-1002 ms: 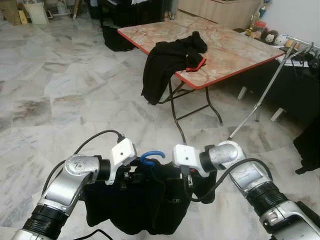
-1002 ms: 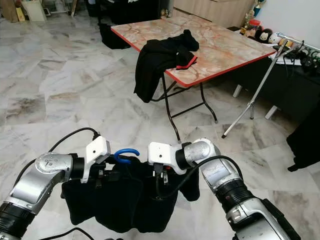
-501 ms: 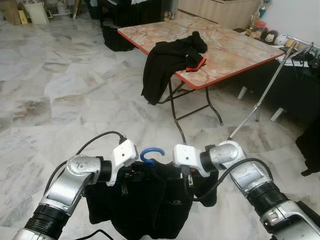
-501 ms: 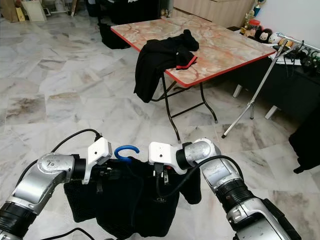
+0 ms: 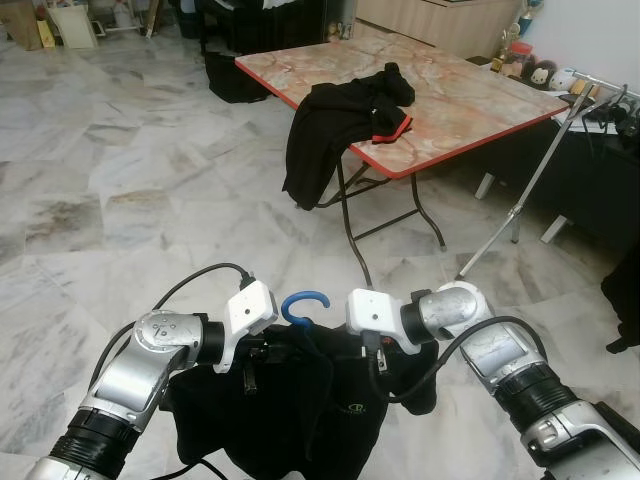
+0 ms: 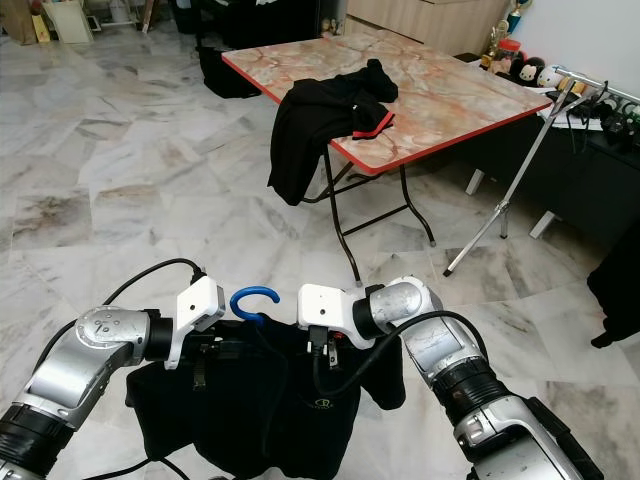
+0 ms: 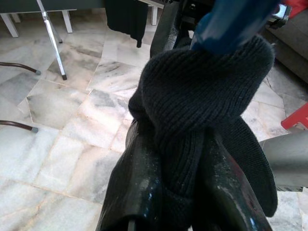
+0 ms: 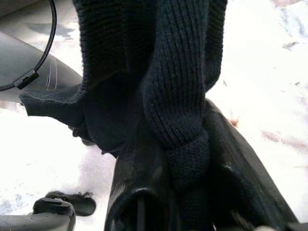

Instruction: Hang hanger

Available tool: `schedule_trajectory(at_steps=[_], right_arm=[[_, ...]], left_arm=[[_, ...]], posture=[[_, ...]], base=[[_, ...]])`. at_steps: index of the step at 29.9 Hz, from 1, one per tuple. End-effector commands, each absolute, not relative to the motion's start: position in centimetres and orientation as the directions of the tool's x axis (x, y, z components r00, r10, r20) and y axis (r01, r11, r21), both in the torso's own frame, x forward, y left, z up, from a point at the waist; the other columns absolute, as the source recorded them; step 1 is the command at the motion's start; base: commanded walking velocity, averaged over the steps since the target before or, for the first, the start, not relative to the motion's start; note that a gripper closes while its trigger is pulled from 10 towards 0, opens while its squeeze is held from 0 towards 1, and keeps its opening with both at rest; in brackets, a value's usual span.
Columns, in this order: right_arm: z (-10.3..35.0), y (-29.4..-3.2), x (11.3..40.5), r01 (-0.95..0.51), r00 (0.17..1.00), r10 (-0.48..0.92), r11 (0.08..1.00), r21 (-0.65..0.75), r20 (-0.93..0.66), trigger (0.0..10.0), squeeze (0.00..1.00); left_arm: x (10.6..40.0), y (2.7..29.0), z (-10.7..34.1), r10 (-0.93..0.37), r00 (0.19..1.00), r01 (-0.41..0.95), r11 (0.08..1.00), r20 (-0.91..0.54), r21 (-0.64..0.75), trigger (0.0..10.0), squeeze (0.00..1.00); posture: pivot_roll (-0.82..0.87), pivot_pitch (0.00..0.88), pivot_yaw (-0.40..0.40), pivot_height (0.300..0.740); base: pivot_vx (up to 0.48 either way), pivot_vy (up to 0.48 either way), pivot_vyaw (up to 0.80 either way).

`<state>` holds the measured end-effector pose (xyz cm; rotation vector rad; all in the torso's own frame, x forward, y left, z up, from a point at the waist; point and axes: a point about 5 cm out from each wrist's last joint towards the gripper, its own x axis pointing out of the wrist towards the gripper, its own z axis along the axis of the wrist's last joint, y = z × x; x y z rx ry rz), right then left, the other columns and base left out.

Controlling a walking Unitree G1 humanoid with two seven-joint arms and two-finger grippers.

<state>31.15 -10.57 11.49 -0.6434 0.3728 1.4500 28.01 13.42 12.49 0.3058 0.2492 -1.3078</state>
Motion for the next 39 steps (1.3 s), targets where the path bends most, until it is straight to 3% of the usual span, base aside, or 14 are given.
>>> schedule_trajectory(at_steps=[1,14,18,25,27,32,34,35,37,38,39], right_arm=[[12.6,-9.3,30.9,-0.975,0.070,0.825,-0.063,-0.214,-0.561,10.0,1.00],[12.7,-9.8,31.0,-0.973,0.067,0.804,-0.078,-0.216,-0.591,10.0,1.00],[12.8,-10.5,31.1,-0.969,0.081,0.772,-0.088,-0.232,-0.630,10.0,1.00],[13.1,-12.0,31.6,-0.967,0.134,0.755,-0.041,-0.250,-0.642,10.0,1.00],[13.2,-12.1,31.7,-0.966,0.146,0.757,-0.029,-0.256,-0.637,10.0,1.00],[13.9,-13.1,33.0,-0.945,0.283,0.761,0.116,-0.307,-0.584,10.0,1.00],[14.3,-13.9,34.0,-0.910,0.397,0.748,0.244,-0.336,-0.533,10.0,1.00],[14.3,-13.9,34.0,-0.910,0.397,0.748,0.244,-0.336,-0.533,10.0,1.00],[14.6,-15.0,35.3,-0.836,0.548,0.704,0.435,-0.335,-0.451,10.0,1.00],[14.5,-16.6,36.3,-0.720,0.692,0.602,0.615,-0.321,-0.398,10.0,0.55],[14.3,-17.8,36.9,-0.605,0.788,0.496,0.734,-0.308,-0.365,10.0,0.50]], left_arm=[[28.3,13.0,12.8,-0.907,0.241,0.970,0.221,-0.346,0.096,0.0,0.00],[28.5,13.6,12.5,-0.886,0.289,0.957,0.265,-0.364,0.116,0.0,0.00],[29.0,14.2,12.0,-0.851,0.351,0.937,0.318,-0.391,0.147,0.0,0.00],[30.3,15.8,11.1,-0.754,0.540,0.842,0.491,-0.374,0.225,0.0,0.00],[30.3,15.9,11.0,-0.746,0.553,0.833,0.505,-0.372,0.226,0.0,0.00],[31.1,17.2,10.1,-0.640,0.684,0.728,0.631,-0.352,0.267,0.0,0.00],[31.5,17.9,9.8,-0.569,0.754,0.654,0.701,-0.329,0.286,0.0,0.00],[31.5,17.9,9.8,-0.569,0.754,0.654,0.701,-0.329,0.286,0.0,0.00],[31.7,18.6,9.4,-0.499,0.810,0.580,0.757,-0.309,0.301,0.0,0.00],[32.0,19.4,8.9,-0.399,0.868,0.481,0.823,-0.296,0.303,0.0,0.00],[32.1,20.1,8.5,-0.322,0.902,0.405,0.862,-0.287,0.305,0.6,0.00]], posture=[[0.03,0.000,-0.069,0.740],[0.03,0.000,-0.072,0.740],[0.03,0.000,-0.075,0.740],[0.02,0.000,-0.079,0.740],[0.02,0.000,-0.079,0.740],[0.02,0.000,-0.081,0.740],[0.01,0.000,-0.082,0.740],[0.01,0.000,-0.082,0.740],[0.01,0.000,-0.082,0.740],[0.01,0.000,-0.078,0.740],[0.01,0.000,-0.078,0.740]], base=[[0.000,0.000,0.00],[0.000,0.000,0.00],[0.000,0.000,0.00],[0.000,0.000,0.00],[0.000,0.000,0.00],[0.000,0.000,0.00],[0.000,0.000,0.00],[0.000,0.000,0.00],[0.000,0.000,0.00],[0.000,0.000,0.00],[0.000,0.000,0.00]])
